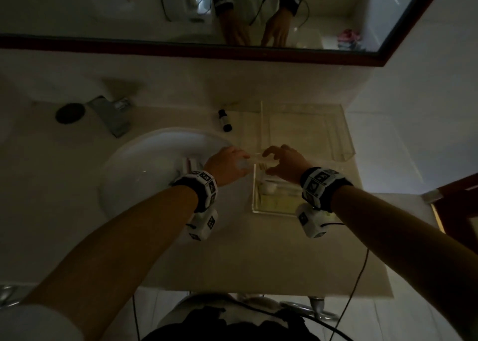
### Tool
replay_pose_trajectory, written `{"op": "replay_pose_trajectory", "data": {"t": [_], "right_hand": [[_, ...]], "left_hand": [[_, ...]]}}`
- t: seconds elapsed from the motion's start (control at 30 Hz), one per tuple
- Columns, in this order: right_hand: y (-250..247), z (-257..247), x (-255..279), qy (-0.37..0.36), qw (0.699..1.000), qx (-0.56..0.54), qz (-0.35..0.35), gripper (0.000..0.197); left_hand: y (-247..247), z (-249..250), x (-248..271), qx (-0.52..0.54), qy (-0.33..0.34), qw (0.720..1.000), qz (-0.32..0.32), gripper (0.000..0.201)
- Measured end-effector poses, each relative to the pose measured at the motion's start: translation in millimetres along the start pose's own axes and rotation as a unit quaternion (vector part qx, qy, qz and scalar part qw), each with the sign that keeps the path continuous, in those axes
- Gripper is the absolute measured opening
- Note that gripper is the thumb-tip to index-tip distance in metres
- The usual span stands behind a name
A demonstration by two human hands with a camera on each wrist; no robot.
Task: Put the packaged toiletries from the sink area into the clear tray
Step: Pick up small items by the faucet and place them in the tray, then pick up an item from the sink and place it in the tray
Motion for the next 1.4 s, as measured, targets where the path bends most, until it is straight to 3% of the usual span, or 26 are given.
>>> {"op": "replay_pose_trajectory", "data": {"t": [0.3, 0.6, 0.9, 1.2, 1.4], "right_hand": [[63, -88, -48, -0.018, 0.998, -0.019, -0.054, 0.055], [116, -124, -82, 0.012, 0.996, -0.022, -0.090, 0.061], [149, -121, -119, 0.088, 0.985, -0.120, -0.092, 0.065], [192, -98, -149, 0.177, 0.958, -0.186, -0.128, 0.077], [201, -91, -167, 0.214, 0.937, -0.248, -0.123, 0.072]], "left_hand": [[-14, -139, 39, 0.054, -0.116, 0.992, -0.010, 0.057], [15, -223, 35, 0.096, -0.167, 0.981, -0.034, 0.071], [18, -242, 29, 0.121, -0.169, 0.976, -0.064, 0.069], [50, -252, 2, 0.170, -0.151, 0.966, -0.121, 0.054], [80, -256, -19, 0.219, -0.151, 0.951, -0.155, 0.059]]}}
Point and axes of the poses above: each hand's wrist, its own x-axis away from the middle knuckle, its own y-axis out of the palm, z = x × y, the point moved 10 cm from there along -x, towards the middle knuckle, and after that the axes turned 9 degrees about -x, right-handed, at the moved point
